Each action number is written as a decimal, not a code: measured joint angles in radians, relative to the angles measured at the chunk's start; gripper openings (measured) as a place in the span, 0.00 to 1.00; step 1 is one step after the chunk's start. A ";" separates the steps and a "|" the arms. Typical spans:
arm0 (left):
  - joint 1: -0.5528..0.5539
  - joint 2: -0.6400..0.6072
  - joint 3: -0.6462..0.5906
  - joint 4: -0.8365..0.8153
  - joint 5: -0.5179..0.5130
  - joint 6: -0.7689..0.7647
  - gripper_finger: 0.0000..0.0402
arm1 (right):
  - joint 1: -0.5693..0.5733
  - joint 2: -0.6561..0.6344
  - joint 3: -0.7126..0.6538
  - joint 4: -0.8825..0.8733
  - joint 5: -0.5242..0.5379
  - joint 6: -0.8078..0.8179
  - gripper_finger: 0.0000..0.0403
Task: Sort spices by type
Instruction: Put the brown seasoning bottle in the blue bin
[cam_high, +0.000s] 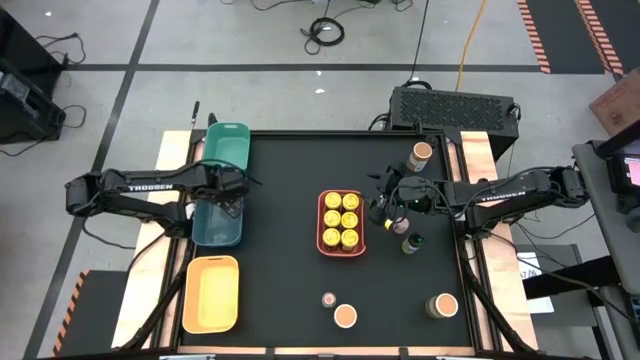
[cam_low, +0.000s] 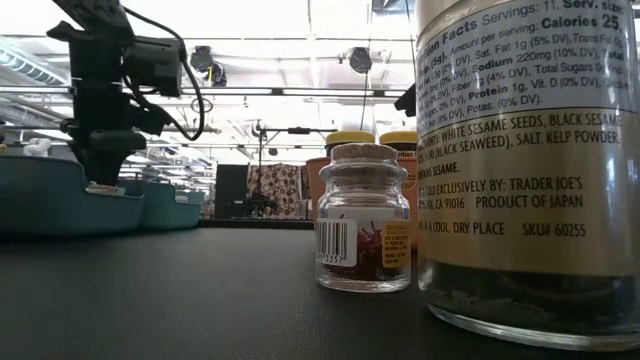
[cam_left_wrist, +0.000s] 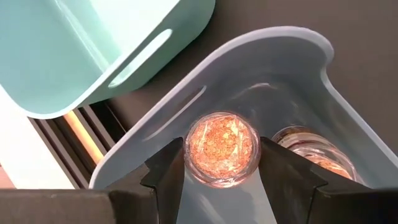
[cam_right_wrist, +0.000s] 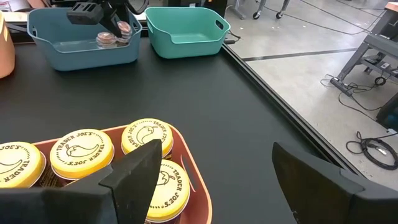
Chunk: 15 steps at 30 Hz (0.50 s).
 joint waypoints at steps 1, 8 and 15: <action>0.000 0.000 0.000 0.000 -0.003 0.000 0.47 | 0.000 0.000 0.000 0.000 0.000 0.000 0.74; 0.000 0.000 0.000 0.000 -0.002 0.000 0.47 | 0.000 0.000 0.000 0.000 0.000 0.000 0.74; 0.000 0.000 0.000 -0.001 0.021 0.000 0.48 | 0.000 0.000 0.000 0.000 0.000 0.000 0.74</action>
